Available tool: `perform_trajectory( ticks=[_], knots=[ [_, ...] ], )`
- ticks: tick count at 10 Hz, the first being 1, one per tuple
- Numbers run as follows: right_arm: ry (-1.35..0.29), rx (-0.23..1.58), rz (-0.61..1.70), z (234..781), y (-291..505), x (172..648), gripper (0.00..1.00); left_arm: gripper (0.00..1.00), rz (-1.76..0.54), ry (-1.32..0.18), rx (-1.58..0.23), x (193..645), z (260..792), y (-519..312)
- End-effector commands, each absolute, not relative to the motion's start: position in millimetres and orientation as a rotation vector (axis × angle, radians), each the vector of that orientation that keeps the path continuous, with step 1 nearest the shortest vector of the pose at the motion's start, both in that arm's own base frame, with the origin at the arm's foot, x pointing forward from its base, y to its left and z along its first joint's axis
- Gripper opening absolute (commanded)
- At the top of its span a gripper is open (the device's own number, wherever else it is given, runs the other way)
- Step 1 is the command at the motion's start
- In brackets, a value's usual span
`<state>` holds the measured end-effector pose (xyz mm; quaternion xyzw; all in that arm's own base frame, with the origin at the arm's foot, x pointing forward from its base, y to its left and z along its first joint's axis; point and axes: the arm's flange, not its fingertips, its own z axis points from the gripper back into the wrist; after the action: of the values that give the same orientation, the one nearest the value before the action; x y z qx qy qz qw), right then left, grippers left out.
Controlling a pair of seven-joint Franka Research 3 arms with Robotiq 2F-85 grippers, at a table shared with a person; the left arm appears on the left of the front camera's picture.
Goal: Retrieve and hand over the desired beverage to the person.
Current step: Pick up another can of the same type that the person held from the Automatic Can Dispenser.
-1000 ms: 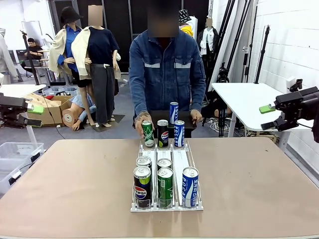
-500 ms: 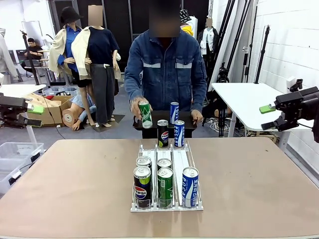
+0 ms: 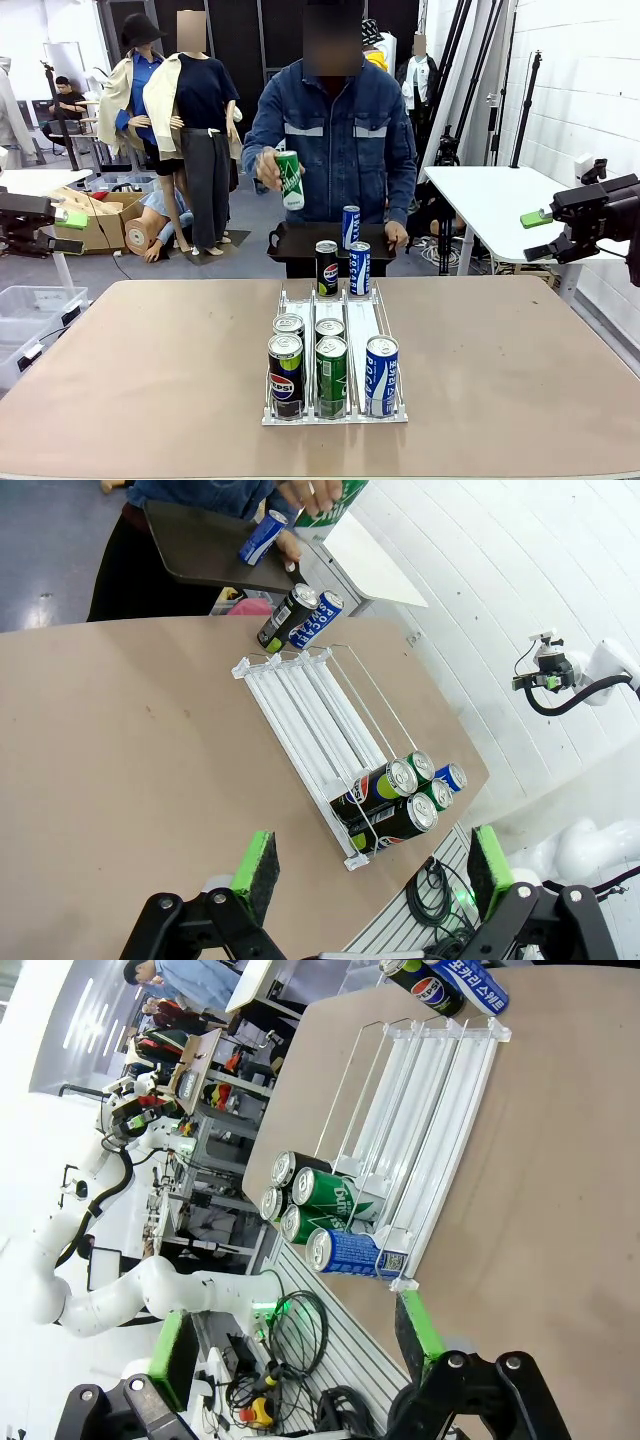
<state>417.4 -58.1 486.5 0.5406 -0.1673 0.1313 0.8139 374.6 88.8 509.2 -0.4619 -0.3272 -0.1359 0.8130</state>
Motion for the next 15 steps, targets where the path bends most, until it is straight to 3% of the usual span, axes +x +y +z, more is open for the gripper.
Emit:
perform_trajectory(
  ticks=[1,15],
  knots=[
    [-0.357,1.155,0.282,486.5,-57.7,417.4,1.0,1.0,-0.296,-0.706,-0.996,373.3,509.2,90.3],
    [-0.357,1.155,0.282,486.5,-57.7,417.4,1.0,1.0,-0.296,-0.706,-0.996,373.3,509.2,90.3]
  ],
)
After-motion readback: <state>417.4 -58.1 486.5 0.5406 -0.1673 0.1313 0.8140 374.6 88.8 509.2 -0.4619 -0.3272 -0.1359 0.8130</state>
